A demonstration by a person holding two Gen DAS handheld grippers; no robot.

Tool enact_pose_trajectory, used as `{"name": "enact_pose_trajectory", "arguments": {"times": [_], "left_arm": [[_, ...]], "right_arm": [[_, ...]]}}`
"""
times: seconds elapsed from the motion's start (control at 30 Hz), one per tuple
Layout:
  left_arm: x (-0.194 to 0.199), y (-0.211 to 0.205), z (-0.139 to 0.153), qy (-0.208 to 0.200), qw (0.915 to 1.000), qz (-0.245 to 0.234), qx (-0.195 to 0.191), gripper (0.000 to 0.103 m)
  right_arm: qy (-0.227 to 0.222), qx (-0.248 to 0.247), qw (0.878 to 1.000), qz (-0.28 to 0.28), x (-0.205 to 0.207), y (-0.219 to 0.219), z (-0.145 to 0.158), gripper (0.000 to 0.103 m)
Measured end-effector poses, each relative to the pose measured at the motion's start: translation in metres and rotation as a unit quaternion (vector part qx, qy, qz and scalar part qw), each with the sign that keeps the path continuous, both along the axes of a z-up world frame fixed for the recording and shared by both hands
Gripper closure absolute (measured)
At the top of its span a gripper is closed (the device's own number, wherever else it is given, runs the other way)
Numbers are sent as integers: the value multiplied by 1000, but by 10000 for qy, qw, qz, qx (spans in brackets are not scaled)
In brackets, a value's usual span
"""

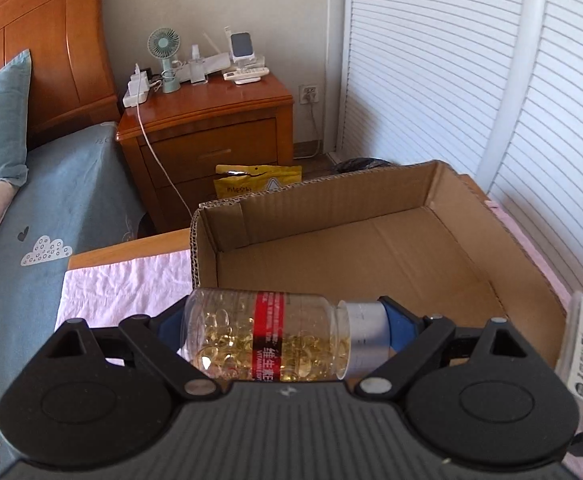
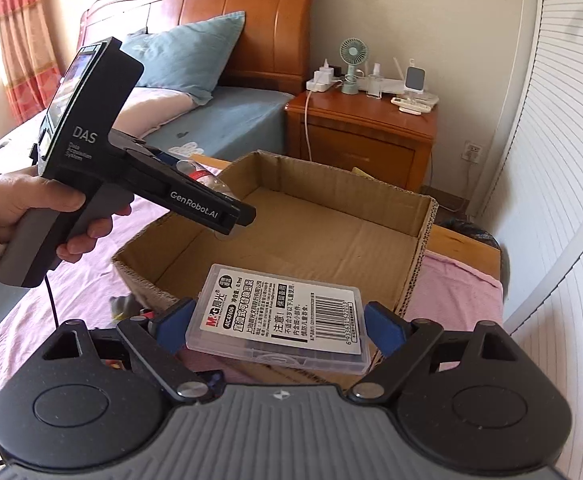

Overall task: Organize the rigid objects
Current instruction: 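Carry both held items over the cardboard box and open both grippers, then grasp the black square device with the left gripper while the right gripper reaches the clear jar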

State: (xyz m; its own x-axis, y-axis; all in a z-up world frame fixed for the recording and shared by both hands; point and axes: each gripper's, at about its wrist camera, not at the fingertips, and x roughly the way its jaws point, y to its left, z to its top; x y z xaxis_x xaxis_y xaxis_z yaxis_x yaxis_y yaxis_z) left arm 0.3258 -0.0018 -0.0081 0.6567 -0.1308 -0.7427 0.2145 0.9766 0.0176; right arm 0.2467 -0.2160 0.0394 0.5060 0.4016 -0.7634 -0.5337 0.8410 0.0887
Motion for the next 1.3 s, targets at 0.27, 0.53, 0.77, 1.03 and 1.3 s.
{"name": "enact_pose_trajectory", "arguments": {"times": [0.27,0.53,0.77,1.03,1.3], "left_arm": [[-2,13,14,-117,9998,60,-144,5],[-39,26,34,-259,9995,-193,9,5],[-79,31,42,-359,9984,-416,125,5],[-116,34,44,-389,9981,-433,196,4],[-158,41,42,-409,9988,-245,119,4]], "right_arm": [[184,-51,9997,-164,28,3,-14,10],[255,-152,9991,-314,66,17,-24,11],[295,-261,9975,-592,90,29,-28,10],[164,-177,9978,-611,59,22,-6,0],[99,-397,9946,-955,0,10,10,0]]}}
